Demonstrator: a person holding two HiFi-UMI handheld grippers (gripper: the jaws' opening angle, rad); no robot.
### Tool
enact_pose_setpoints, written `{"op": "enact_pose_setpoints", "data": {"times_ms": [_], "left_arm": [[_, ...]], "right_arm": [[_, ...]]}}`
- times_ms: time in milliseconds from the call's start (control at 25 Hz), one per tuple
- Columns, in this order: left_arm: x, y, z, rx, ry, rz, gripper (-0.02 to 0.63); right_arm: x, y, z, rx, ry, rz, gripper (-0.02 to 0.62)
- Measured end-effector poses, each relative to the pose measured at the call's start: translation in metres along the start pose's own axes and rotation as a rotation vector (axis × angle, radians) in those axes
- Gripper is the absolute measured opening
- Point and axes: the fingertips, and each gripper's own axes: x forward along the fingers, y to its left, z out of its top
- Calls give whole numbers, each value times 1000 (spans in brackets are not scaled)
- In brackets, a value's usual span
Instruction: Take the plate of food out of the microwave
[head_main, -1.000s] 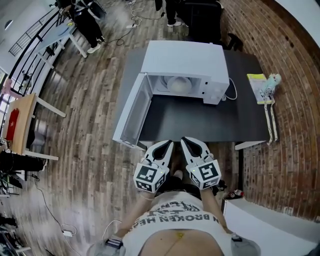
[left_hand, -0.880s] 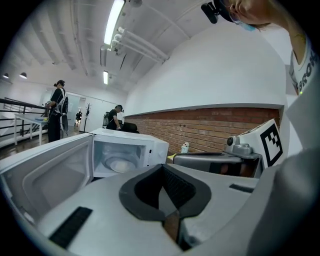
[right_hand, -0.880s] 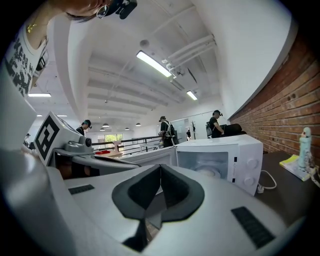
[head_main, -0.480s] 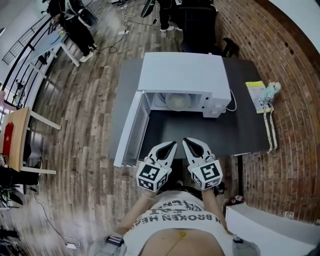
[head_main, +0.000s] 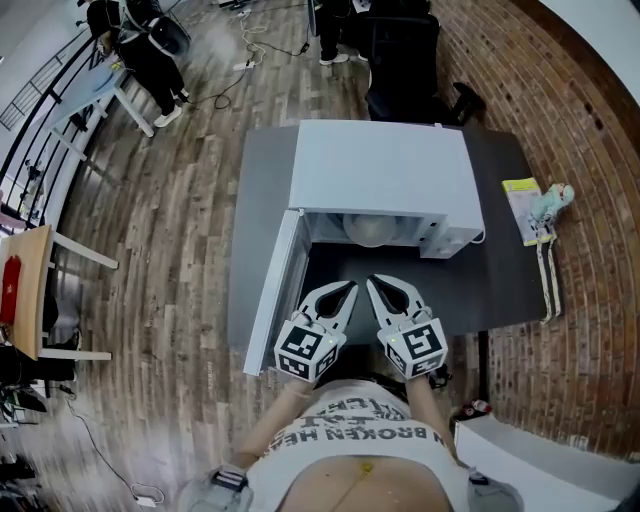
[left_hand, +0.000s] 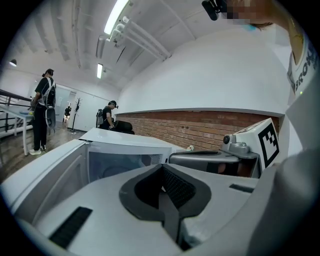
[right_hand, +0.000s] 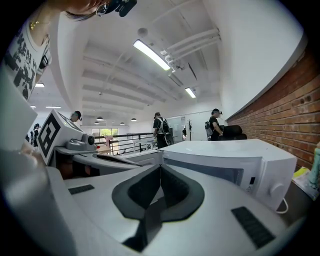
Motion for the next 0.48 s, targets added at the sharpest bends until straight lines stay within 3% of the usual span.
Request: {"op": "enact_pose_setpoints", "data": {"times_ms": [480], "left_arm": [[22,34,6,11,11,0,8]], "right_arm": [[35,-17,-6,21,25,-1,8]]}}
